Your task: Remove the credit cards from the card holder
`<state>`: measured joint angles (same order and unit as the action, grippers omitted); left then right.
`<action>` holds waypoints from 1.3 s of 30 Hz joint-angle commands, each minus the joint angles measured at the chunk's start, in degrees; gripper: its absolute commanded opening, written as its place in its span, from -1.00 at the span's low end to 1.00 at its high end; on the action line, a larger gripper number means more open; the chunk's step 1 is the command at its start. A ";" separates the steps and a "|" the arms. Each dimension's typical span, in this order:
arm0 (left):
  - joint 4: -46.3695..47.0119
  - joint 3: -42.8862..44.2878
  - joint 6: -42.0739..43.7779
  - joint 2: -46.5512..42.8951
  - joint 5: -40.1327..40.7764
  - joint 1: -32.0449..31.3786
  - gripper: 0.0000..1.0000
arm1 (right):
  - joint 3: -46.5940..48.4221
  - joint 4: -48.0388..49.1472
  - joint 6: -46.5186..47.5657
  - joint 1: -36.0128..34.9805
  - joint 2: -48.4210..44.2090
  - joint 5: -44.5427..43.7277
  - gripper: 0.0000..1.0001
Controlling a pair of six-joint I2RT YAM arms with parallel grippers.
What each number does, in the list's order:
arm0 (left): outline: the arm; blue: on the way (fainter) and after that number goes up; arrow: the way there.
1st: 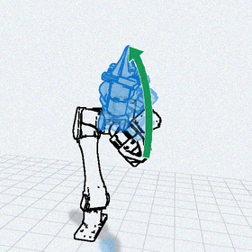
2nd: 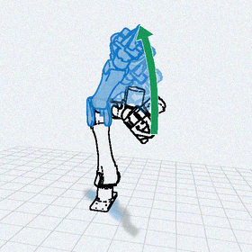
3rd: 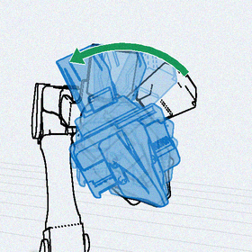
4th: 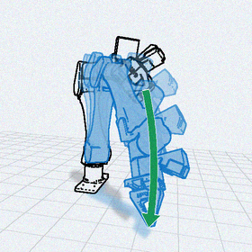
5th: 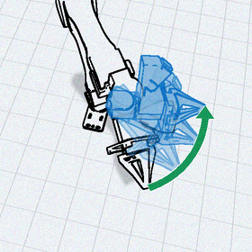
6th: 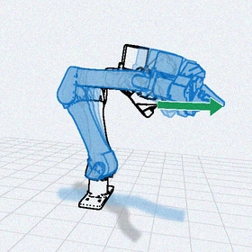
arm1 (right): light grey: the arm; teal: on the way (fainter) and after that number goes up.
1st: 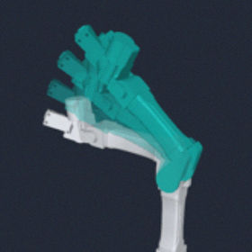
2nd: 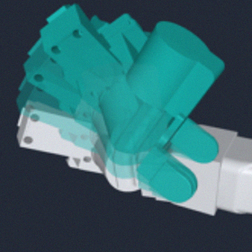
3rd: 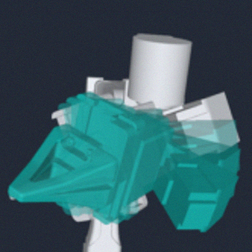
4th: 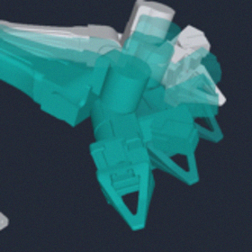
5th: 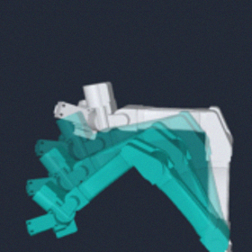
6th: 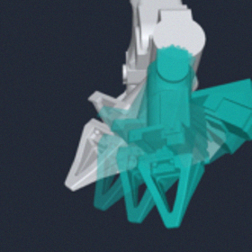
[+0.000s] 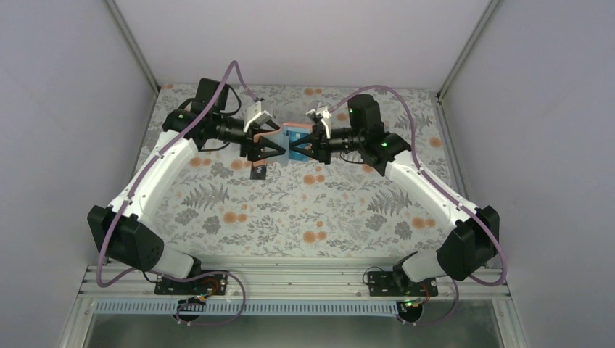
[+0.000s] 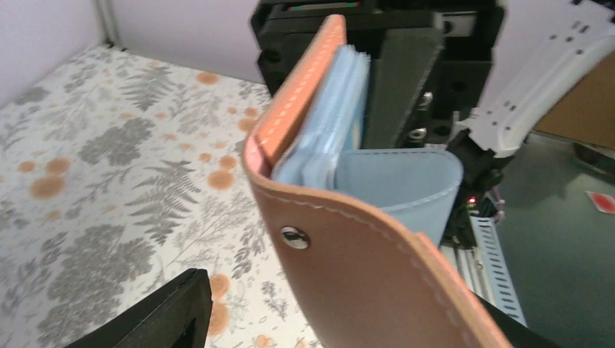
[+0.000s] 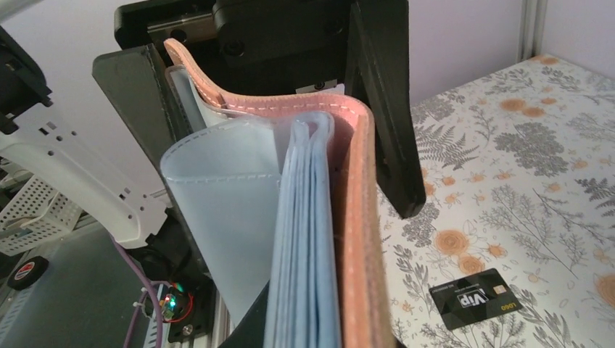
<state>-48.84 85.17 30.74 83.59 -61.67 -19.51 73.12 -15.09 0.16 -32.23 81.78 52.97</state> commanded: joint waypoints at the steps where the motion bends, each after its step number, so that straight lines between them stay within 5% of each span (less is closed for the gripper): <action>1: 5.11 -0.10 -3.69 0.28 9.45 -0.61 0.45 | 3.15 0.44 0.50 -1.10 -0.98 1.43 -0.92; 5: 4.73 0.15 -3.22 0.40 9.00 -1.18 0.56 | 4.05 -0.62 0.74 -1.13 -0.97 1.18 -0.92; 8: 2.72 0.45 -0.87 0.33 6.18 -1.72 0.97 | 4.13 -0.19 -0.51 -1.11 -0.93 -1.35 -0.92; 11: 2.21 0.26 0.78 -0.11 5.20 -3.08 1.00 | 4.93 0.39 -3.36 -1.12 -0.18 -5.30 -0.92; 16: 5.99 0.25 -2.81 0.93 21.07 -5.36 0.99 | 8.40 1.33 -7.32 -1.37 2.84 -1.47 -0.92; 22: 7.60 0.59 -3.65 -0.50 29.26 -4.84 0.39 | 8.12 -1.51 -3.66 -1.52 0.95 -3.23 -0.92; 31: 5.25 1.71 -2.99 -0.45 21.37 -3.45 -0.91 | 7.23 -5.71 0.17 -1.03 -0.43 -2.68 -0.92; 39: 1.64 1.40 0.38 -1.43 9.85 -0.81 -0.95 | 3.35 -4.28 1.71 2.34 -3.84 -0.86 -0.38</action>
<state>-47.35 85.34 28.69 83.13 -46.00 -21.54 78.35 -19.42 0.69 -31.33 81.54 47.09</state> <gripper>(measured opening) 0.056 0.285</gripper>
